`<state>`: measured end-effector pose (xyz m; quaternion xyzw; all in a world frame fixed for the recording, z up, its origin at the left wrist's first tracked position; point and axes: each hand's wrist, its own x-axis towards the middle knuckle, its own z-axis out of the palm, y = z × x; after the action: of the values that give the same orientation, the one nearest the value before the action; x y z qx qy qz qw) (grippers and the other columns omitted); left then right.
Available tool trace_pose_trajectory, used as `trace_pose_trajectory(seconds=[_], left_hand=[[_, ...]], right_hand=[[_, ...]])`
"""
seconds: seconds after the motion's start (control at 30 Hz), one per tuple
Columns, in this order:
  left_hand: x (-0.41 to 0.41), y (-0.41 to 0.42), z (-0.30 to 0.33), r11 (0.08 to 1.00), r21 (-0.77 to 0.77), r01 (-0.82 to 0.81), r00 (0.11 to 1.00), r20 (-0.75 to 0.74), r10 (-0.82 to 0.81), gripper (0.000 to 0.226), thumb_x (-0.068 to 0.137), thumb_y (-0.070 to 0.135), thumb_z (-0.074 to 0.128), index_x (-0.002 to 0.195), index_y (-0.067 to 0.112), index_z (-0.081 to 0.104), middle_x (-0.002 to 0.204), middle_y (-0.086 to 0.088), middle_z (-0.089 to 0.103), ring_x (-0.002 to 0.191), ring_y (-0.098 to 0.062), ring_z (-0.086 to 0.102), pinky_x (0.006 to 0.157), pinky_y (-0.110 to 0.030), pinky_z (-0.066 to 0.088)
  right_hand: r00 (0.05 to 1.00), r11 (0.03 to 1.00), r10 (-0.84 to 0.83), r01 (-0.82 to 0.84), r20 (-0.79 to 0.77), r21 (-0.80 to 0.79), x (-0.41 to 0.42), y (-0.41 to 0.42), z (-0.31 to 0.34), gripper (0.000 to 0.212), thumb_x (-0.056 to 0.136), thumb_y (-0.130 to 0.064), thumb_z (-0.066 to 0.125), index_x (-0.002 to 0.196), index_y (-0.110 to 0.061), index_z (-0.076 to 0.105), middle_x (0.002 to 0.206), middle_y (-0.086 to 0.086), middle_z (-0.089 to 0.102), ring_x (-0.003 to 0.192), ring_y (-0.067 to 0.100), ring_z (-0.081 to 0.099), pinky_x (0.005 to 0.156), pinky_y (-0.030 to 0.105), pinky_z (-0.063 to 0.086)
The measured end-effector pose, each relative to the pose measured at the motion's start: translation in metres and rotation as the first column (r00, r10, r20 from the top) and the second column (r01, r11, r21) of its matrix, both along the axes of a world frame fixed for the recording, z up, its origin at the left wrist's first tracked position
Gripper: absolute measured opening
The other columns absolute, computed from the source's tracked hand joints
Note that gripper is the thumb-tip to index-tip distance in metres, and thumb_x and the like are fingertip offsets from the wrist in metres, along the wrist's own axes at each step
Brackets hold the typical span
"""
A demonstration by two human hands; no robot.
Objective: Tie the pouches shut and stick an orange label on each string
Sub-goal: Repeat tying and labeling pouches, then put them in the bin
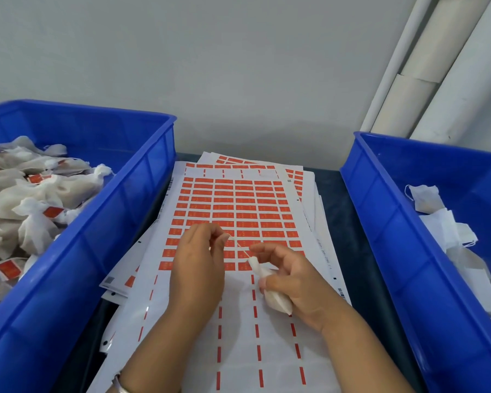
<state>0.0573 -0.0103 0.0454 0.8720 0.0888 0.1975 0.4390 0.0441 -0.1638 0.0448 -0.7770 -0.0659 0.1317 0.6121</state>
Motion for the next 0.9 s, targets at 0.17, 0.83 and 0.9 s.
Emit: trace_pose_trajectory(seconds=[0.17, 0.83, 0.9], left_hand=[[0.001, -0.001, 0.000, 0.998, -0.047, 0.046, 0.998, -0.038, -0.048, 0.012, 0.085, 0.026, 0.063, 0.087, 0.034, 0.054, 0.081, 0.018, 0.053, 0.070, -0.002, 0.052, 0.057, -0.007, 0.035], [0.001, -0.011, -0.023, 0.924, 0.229, 0.305, 0.907, -0.367, -0.208, 0.059, 0.080, 0.054, 0.061, 0.135, 0.039, 0.043, 0.149, 0.015, 0.032, 0.136, -0.017, 0.034, 0.106, -0.043, 0.034], [0.003, -0.011, -0.027, 0.875, 0.327, 0.356, 0.885, -0.417, -0.204, 0.064, 0.083, 0.059, 0.054, 0.140, 0.038, 0.036, 0.152, 0.014, 0.024, 0.142, -0.018, 0.019, 0.110, -0.045, 0.022]], right_hand=[[0.992, 0.992, 0.122, -0.122, -0.032, -0.013, -0.004, -0.002, 0.006, 0.032, 0.079, -0.028, 0.058, 0.103, -0.049, 0.062, 0.102, -0.020, 0.068, 0.103, 0.006, 0.061, 0.081, 0.018, 0.051], [0.911, 0.837, -0.251, 0.375, -0.328, 0.399, 0.004, -0.012, 0.004, 0.019, 0.091, -0.031, 0.060, 0.092, -0.018, 0.073, 0.079, 0.007, 0.070, 0.053, 0.013, 0.062, 0.051, 0.022, 0.050], [0.905, 0.822, -0.243, 0.383, -0.349, 0.421, 0.003, -0.012, 0.003, 0.021, 0.090, -0.032, 0.061, 0.096, -0.016, 0.072, 0.079, 0.007, 0.070, 0.052, 0.013, 0.061, 0.051, 0.022, 0.051]])
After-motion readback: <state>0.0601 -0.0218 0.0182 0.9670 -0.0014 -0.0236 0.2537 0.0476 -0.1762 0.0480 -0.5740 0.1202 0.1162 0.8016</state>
